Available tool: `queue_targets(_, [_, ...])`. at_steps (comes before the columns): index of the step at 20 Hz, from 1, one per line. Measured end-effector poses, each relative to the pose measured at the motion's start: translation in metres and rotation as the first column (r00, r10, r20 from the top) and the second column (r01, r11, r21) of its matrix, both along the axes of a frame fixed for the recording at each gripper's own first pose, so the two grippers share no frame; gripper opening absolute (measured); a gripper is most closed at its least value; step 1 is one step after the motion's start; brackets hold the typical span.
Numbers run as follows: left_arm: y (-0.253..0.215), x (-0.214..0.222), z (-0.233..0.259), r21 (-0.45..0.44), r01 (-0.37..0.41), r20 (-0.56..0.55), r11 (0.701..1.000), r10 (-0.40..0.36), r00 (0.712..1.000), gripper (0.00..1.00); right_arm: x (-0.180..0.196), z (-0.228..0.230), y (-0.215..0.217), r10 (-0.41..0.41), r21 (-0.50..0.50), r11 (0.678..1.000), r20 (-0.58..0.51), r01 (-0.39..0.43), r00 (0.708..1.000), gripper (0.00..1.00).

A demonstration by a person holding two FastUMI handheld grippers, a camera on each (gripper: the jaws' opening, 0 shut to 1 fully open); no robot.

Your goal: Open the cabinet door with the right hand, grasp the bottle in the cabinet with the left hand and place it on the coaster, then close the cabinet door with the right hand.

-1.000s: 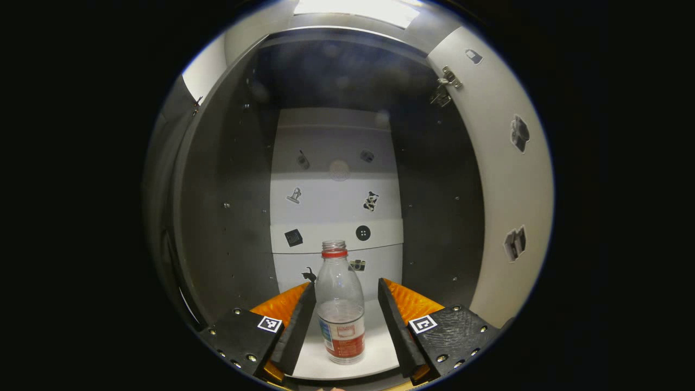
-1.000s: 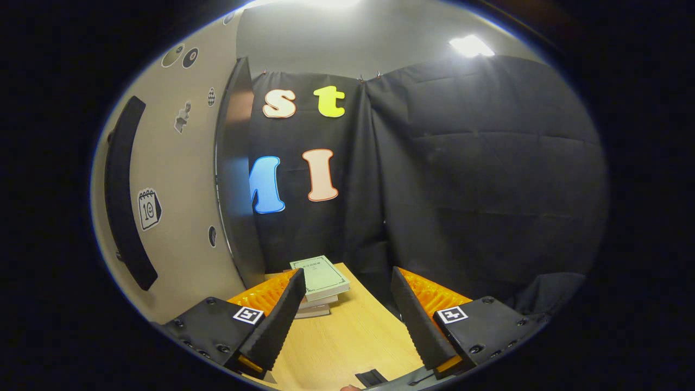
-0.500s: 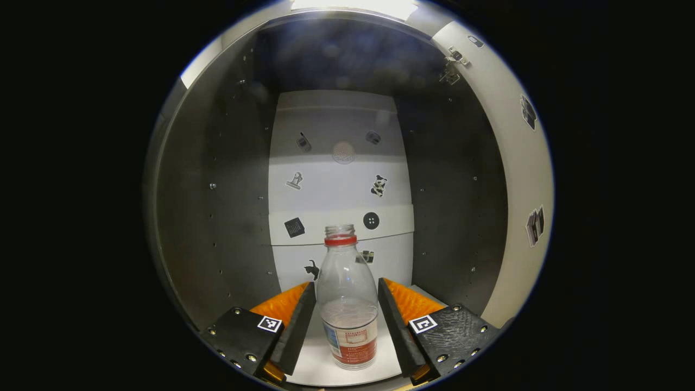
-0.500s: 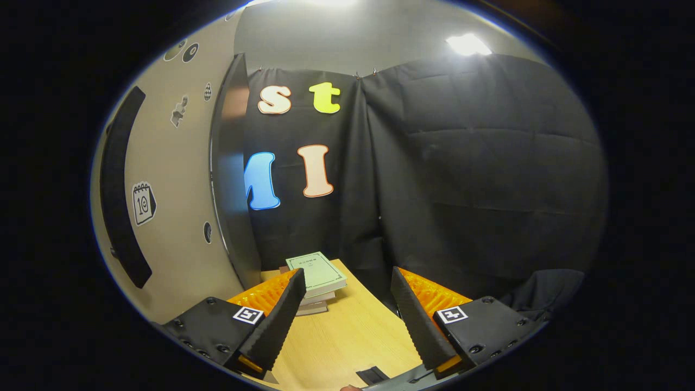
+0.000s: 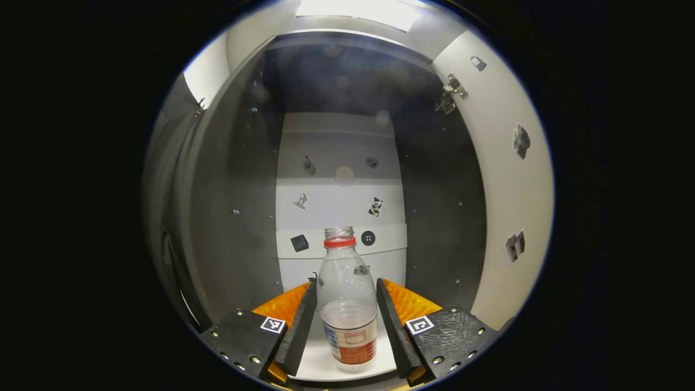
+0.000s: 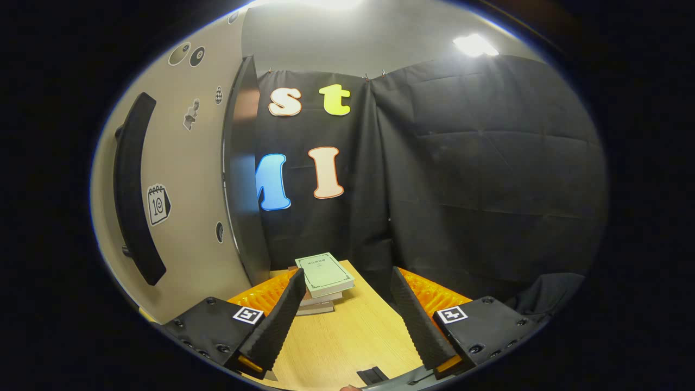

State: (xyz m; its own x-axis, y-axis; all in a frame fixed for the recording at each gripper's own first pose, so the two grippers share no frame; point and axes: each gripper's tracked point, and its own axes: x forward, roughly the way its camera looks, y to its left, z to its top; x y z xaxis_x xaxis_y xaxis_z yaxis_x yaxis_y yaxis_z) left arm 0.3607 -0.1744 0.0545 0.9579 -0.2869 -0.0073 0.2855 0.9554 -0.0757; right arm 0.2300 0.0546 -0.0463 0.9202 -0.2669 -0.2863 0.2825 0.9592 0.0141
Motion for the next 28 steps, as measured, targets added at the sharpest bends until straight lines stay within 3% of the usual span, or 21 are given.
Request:
queue_targets(13, [0.063,-0.111,-0.003,-0.002,-0.115,0.0,0.993,0.115,0.993,0.63,-0.008,0.005,0.013,0.141,0.035,0.989,0.026,-0.142,0.99,1.0])
queue_targets(28, [0.126,-0.232,-0.078,-0.013,-0.23,-0.058,0.973,0.229,0.972,0.63,-0.028,-0.007,0.032,0.205,0.1,0.972,0.064,-0.211,0.977,1.0])
